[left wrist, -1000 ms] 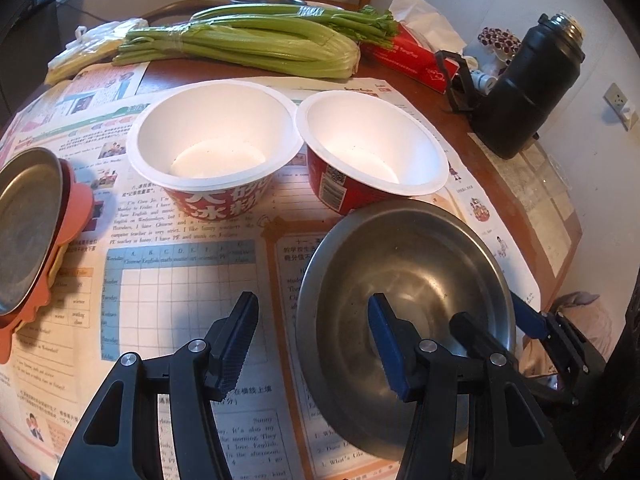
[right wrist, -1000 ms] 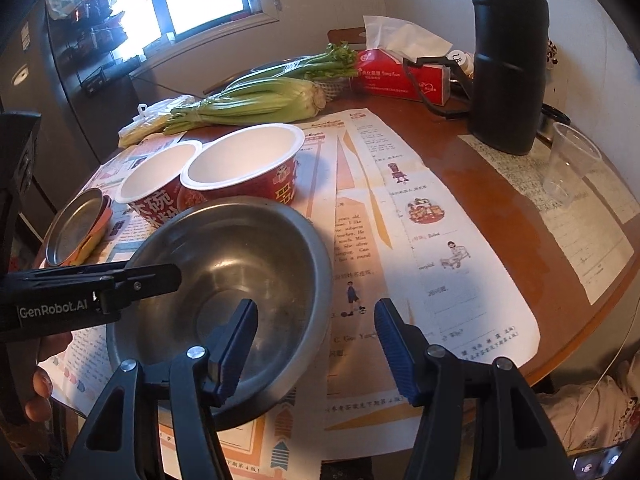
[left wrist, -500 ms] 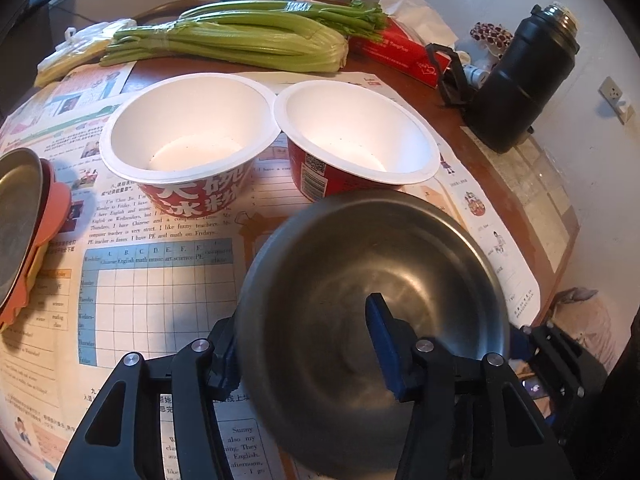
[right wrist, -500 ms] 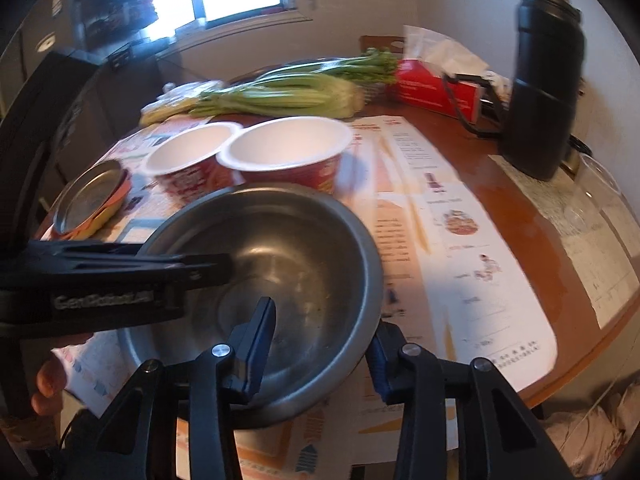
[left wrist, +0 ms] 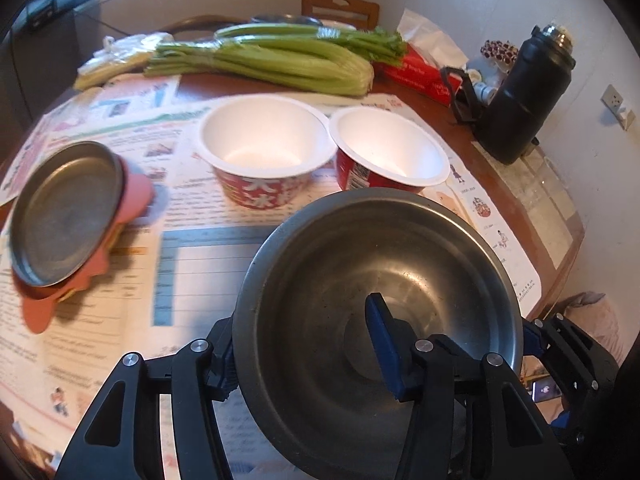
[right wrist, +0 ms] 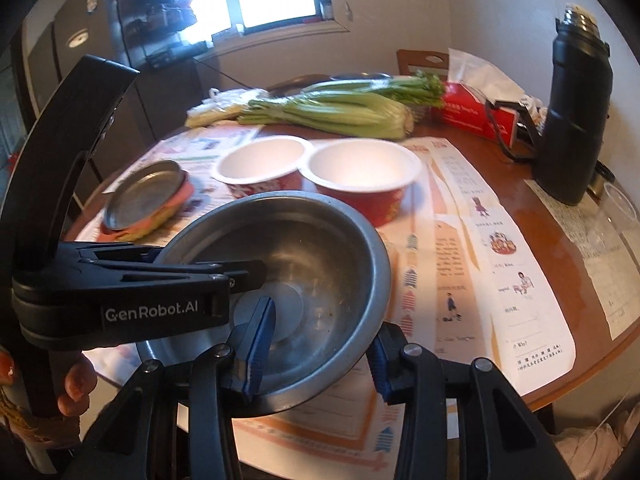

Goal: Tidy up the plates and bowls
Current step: 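Grasp the steel bowl rim with the left gripper and lift it, then hold the steel bowl raised in the left gripper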

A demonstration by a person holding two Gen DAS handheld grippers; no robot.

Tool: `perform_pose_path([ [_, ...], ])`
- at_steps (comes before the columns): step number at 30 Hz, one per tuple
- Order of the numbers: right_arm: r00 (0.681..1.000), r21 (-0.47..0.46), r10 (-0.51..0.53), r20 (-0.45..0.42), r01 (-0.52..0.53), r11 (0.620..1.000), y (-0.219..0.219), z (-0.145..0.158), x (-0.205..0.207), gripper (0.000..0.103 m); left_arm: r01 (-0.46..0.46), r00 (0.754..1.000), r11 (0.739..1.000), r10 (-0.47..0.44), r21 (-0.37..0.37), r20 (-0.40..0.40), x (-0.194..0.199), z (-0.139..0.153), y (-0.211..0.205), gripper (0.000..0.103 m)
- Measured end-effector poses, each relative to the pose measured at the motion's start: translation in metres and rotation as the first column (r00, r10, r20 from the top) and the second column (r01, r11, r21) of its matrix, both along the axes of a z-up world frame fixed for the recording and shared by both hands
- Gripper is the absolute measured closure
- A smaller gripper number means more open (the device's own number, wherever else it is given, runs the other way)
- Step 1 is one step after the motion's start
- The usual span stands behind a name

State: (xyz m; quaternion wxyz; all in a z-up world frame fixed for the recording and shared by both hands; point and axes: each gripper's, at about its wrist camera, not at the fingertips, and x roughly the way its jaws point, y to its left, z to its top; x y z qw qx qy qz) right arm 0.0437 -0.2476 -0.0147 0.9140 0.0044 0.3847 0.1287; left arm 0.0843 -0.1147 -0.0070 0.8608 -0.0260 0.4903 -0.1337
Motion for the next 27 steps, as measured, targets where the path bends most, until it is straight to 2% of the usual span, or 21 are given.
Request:
perform_pose_path([
  [9,0.999,0.013,0.036,0.013,-0.036,0.999,0.024,0.01,-0.011,0.059,-0.043,0.999,0.999,0.043,-0.012,0.015,-0.015,0.008,0.026,0.047],
  [19,0.998,0.029,0.055,-0.025,-0.054,0.998,0.036,-0.004,-0.008,0.059,-0.074,0.997,0.997,0.073,-0.02,-0.015,-0.012,-0.007,0.039,0.047],
  [27,0.997,0.047,0.054,-0.051,-0.052,0.998,0.038,-0.015,-0.002,0.059,-0.088,0.996,0.996,0.088,0.004,-0.024,-0.006,-0.018,0.04,0.047],
])
